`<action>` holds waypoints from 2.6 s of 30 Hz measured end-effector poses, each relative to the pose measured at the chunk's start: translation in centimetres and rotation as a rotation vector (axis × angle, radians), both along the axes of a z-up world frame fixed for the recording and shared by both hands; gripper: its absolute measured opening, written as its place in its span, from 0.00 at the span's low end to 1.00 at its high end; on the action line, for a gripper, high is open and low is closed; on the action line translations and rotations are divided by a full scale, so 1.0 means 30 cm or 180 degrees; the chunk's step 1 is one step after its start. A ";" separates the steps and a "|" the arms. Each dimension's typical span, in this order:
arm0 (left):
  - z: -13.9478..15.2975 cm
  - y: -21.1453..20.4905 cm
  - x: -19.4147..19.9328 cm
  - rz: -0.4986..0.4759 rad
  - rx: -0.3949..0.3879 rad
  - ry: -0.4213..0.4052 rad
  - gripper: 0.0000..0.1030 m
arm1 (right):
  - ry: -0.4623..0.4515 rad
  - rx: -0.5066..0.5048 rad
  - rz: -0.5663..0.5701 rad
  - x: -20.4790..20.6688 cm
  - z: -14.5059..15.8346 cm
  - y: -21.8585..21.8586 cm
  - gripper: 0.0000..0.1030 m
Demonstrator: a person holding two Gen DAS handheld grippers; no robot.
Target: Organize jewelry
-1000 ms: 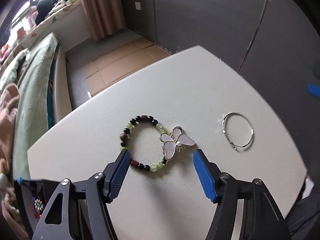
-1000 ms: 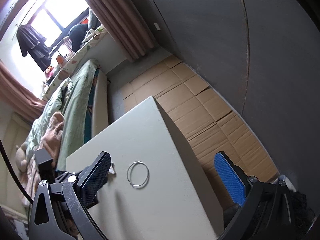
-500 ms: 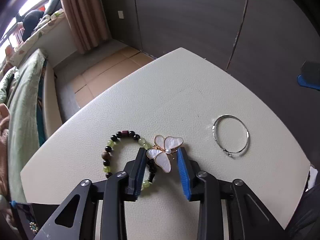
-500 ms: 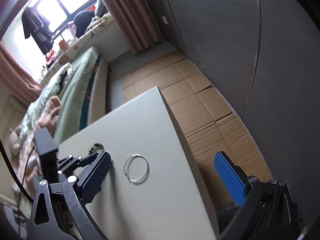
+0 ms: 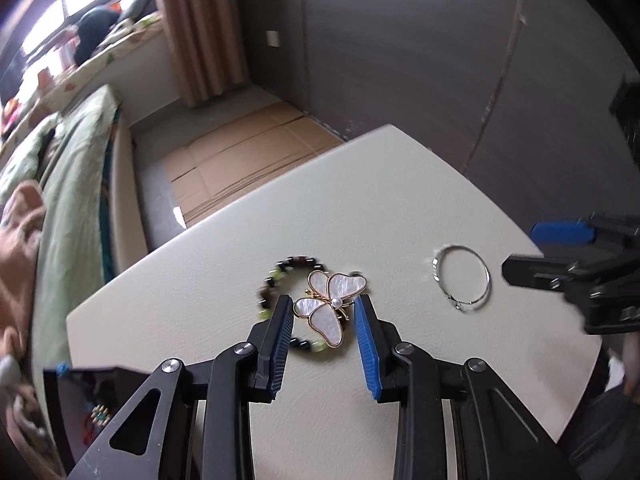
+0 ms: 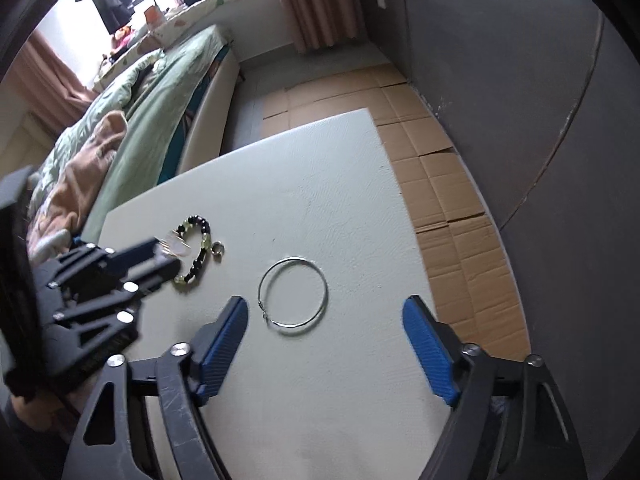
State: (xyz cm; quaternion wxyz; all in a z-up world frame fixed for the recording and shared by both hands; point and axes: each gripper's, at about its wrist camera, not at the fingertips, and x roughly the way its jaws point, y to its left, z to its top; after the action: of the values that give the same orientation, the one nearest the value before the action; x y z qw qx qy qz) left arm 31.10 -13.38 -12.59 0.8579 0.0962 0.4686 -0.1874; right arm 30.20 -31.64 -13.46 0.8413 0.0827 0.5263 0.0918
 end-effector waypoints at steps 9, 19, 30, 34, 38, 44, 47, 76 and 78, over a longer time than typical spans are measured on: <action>0.061 0.137 0.010 0.0488 -0.0313 0.0043 0.32 | 0.0155 -0.0144 0.0102 0.036 -0.051 0.075 0.65; 0.120 0.226 -0.020 0.0705 -0.0510 -0.0027 0.32 | 0.0143 -0.0622 0.0253 0.050 -0.082 0.190 0.65; 0.189 0.289 -0.086 0.0798 -0.0810 -0.0107 0.32 | 0.0050 -0.0860 0.0499 0.025 -0.078 0.253 0.49; 0.205 0.335 -0.102 0.0903 -0.0845 -0.0151 0.32 | 0.0050 -0.0614 0.0475 0.023 -0.059 0.235 0.49; 0.217 0.390 -0.127 0.1037 -0.0877 -0.0193 0.32 | 0.0030 -0.0327 0.0463 0.024 -0.035 0.228 0.49; 0.195 0.486 -0.152 0.1266 -0.0899 -0.0119 0.32 | -0.0007 0.0029 0.0527 0.016 -0.010 0.272 0.49; 0.173 0.532 -0.154 0.1404 -0.0988 -0.0034 0.32 | -0.0087 0.0131 0.0593 0.008 0.016 0.315 0.49; 0.171 0.838 -0.237 0.2412 -0.1382 -0.0191 0.92 | -0.0387 0.1537 0.1175 -0.033 0.145 0.712 0.49; 0.170 0.849 -0.237 0.2419 -0.1414 -0.0159 0.92 | -0.0340 0.1626 0.1169 -0.024 0.136 0.731 0.49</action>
State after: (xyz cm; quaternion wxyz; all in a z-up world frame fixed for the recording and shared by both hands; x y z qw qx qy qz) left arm 23.99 12.08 -7.48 0.8769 -0.2653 0.3981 0.0476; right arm 29.48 -9.73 -9.38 0.7890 0.1900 0.4475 0.3755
